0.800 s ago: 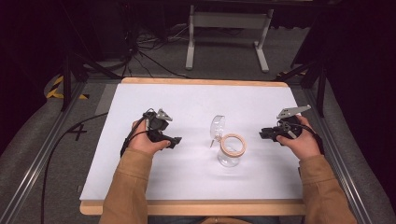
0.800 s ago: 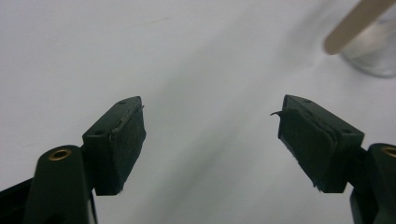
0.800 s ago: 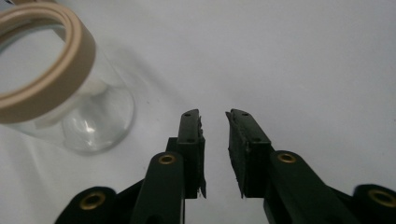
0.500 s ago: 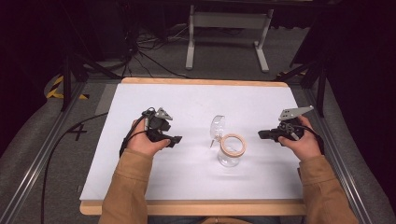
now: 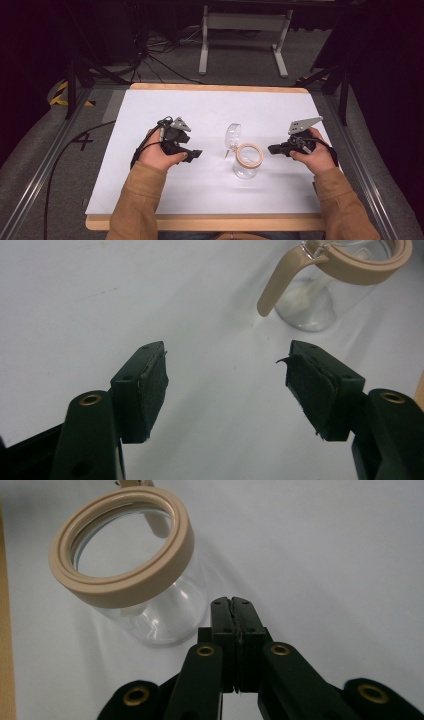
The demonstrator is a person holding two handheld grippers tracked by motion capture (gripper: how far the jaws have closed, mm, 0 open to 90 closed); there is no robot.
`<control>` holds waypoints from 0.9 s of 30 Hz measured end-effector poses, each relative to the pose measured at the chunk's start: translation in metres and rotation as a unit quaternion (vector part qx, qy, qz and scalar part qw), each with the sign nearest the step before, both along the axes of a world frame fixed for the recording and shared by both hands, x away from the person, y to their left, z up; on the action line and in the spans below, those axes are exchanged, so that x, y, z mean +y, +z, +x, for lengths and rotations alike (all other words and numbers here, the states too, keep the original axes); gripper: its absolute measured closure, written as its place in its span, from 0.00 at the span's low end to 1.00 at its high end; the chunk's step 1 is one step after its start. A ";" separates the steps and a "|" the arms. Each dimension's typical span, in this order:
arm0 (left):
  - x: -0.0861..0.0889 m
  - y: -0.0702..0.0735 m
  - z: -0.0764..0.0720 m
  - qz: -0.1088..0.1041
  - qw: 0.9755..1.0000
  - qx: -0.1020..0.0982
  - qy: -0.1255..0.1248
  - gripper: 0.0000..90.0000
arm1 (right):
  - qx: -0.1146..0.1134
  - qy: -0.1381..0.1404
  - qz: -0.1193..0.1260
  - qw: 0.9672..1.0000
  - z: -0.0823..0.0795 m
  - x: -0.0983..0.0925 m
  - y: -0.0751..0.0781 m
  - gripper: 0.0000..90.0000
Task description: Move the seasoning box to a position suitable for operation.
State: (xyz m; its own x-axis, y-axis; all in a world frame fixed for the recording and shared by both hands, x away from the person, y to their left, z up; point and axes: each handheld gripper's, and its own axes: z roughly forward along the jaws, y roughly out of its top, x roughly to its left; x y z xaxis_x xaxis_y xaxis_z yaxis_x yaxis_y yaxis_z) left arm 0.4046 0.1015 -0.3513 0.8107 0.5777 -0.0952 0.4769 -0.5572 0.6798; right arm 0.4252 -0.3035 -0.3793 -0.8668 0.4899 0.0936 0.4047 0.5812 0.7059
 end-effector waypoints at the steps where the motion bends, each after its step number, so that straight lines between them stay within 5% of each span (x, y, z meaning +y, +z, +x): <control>1: -0.001 0.000 -0.001 -0.001 1.000 -0.001 -0.002 0.37 | 0.000 0.000 0.000 1.000 0.000 0.000 0.000 1.00; 14: -0.005 -0.001 -0.002 0.004 1.000 0.003 -0.009 0.37 | 0.018 0.032 0.000 0.999 0.004 0.019 -0.020 1.00; 27: -0.006 -0.003 -0.002 0.007 1.000 0.004 -0.011 0.37 | 0.017 0.034 -0.006 0.999 0.005 0.022 -0.022 1.00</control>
